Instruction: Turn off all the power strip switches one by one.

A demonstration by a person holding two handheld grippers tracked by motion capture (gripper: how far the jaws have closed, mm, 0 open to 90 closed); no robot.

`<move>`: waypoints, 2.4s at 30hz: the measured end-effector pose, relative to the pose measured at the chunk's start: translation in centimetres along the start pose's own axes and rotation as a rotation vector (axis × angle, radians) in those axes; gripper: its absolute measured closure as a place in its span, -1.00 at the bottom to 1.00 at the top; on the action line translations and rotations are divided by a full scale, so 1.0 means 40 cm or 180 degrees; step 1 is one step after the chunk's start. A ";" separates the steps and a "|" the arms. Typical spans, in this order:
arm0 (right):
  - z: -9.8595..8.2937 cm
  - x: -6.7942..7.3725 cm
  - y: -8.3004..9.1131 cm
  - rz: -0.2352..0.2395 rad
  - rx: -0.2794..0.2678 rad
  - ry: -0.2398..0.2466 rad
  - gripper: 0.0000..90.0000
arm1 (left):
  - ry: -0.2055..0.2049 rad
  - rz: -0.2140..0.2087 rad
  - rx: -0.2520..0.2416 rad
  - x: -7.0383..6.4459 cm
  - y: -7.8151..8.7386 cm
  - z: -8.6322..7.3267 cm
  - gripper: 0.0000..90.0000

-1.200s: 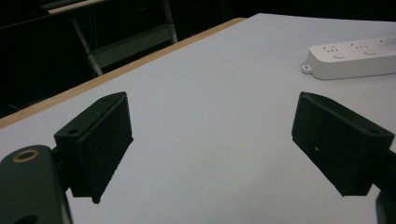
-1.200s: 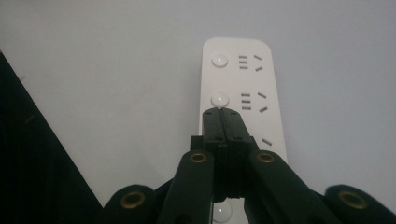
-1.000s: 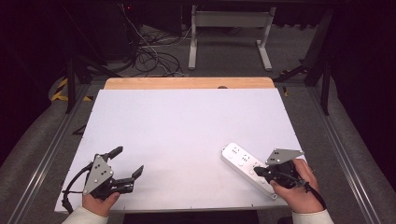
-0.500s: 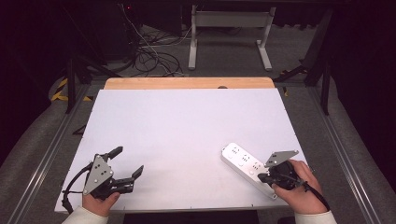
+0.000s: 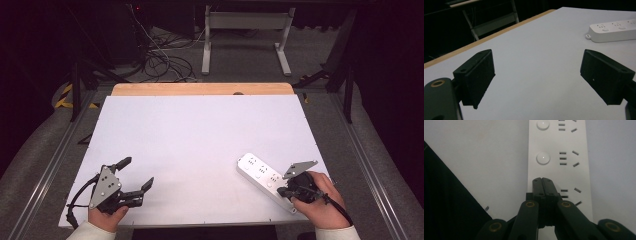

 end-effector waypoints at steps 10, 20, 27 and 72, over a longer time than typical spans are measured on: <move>-0.003 -0.004 -0.006 0.0049 0.0018 -0.0060 1.00 | 0.0003 -0.0010 0.0002 -0.002 0.000 0.000 -0.71; -0.003 -0.005 -0.007 0.0042 0.0038 -0.0110 1.00 | -0.0021 -0.0006 0.0001 -0.002 0.000 0.000 -0.71; -0.001 -0.005 -0.009 0.0031 0.0077 -0.0179 1.00 | -0.0022 -0.0013 0.0007 -0.004 0.001 0.000 -0.71; 0.086 0.018 -0.023 0.0088 -0.0510 0.0032 1.00 | -0.0004 -0.0004 -0.0001 -0.002 0.001 0.000 -0.71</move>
Point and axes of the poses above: each handheld gripper's, and its own axes: y roughly backward along the jaws, z roughly out of its top, x roughly to its left, the point moved 6 cm from there along -y, roughly forward along the jaws, and after that the axes turned 9 degrees about -y, right-handed, at the moved point
